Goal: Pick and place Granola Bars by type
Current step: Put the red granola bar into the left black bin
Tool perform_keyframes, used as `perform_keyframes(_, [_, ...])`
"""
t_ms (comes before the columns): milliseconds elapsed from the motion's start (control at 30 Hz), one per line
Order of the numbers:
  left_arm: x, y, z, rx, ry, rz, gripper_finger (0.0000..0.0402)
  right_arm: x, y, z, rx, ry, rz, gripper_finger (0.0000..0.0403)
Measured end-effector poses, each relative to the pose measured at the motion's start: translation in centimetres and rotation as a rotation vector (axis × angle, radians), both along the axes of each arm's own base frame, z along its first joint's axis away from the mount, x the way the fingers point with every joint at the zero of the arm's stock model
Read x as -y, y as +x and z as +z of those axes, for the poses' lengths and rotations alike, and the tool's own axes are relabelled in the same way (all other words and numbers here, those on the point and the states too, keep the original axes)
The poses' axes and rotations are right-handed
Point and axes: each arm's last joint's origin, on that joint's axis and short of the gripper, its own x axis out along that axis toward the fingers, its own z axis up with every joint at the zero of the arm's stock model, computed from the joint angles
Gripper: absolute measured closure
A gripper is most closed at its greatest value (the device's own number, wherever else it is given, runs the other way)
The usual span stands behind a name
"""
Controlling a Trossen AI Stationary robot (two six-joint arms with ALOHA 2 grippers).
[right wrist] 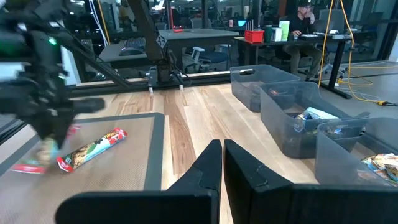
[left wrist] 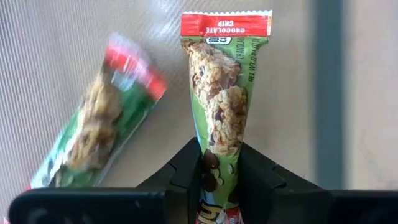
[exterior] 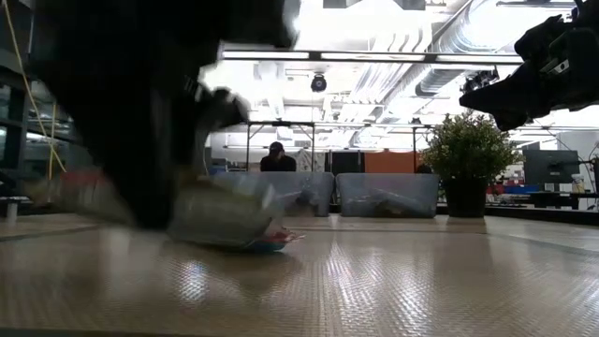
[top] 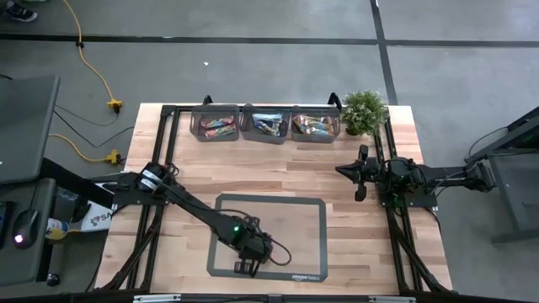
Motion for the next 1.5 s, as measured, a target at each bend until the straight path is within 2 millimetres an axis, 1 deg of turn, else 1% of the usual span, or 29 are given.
perform_keyframes(200, [0.2,0.4,3.2,0.013,0.010,-0.035,0.0326,0.0,0.0,0.0,0.004,0.000,0.000,0.0402])
perform_keyframes(267, [0.1,0.3,4.3,0.011,0.018,-0.040,0.0326,0.0,0.0,0.0,0.002,0.000,0.000,0.0402])
perform_keyframes(400, [0.0,0.4,6.8,0.114,0.031,-0.034,0.0326,0.0,0.0,0.0,0.003,0.000,-0.001,0.0402])
perform_keyframes(600, [-0.4,0.5,10.5,0.304,0.076,0.031,0.0326,0.0,0.0,0.0,0.002,0.000,0.000,0.0402])
perform_keyframes(867, [-1.4,-0.5,15.6,0.550,0.057,0.111,0.0326,0.0,0.0,0.0,0.000,0.000,0.000,0.0402])
perform_keyframes(1033, [-2.0,-1.2,18.2,0.682,0.044,0.147,0.0326,0.0,0.0,0.0,-0.005,0.000,0.000,0.0402])
perform_keyframes(1200, [-2.4,-1.9,20.2,0.765,0.009,0.164,0.0326,0.0,0.1,-0.1,-0.013,0.000,0.001,0.0402])
perform_keyframes(1300, [-2.7,-2.4,21.7,0.848,-0.023,0.181,0.0326,0.0,0.1,-0.1,-0.013,0.000,0.000,0.0402])
perform_keyframes(1500, [-3.2,-3.2,25.6,1.091,-0.109,0.188,0.0326,0.0,0.1,-0.1,-0.013,0.000,0.000,0.0402])
